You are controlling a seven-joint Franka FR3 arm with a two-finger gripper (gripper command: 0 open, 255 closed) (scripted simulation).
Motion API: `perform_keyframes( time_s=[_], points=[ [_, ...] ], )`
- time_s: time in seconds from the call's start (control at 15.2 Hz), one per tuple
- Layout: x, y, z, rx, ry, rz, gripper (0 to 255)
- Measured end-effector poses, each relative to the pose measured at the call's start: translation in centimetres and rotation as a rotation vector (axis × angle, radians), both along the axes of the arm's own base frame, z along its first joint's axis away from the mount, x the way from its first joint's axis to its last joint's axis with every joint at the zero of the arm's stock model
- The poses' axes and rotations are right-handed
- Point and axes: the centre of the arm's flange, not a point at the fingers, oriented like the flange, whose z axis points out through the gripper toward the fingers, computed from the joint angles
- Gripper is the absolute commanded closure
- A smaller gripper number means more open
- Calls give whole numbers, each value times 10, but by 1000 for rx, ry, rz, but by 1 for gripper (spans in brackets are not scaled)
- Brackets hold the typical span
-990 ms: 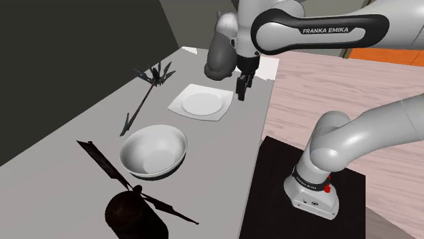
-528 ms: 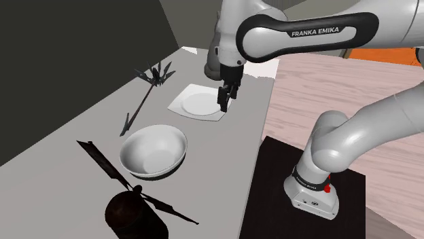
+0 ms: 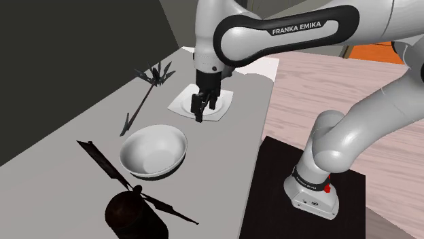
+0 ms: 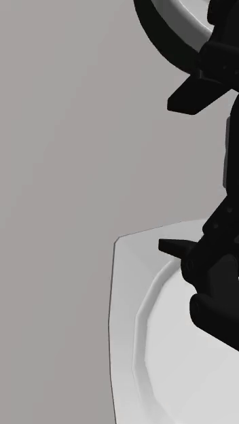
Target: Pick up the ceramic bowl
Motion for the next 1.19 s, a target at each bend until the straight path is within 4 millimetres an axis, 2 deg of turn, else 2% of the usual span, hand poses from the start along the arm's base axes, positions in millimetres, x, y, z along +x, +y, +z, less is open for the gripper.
perform_keyframes(
  time_s=[0.59, 0.79, 1.12, 1.19],
  points=[
    [35, 90, 7, 122, -13, -22, 0],
    [41, 100, -2, 134, -13, -25, 0],
    [41, 100, -26, 135, -13, -26, 0],
    [41, 101, -28, 136, -13, -26, 255]
  ],
)
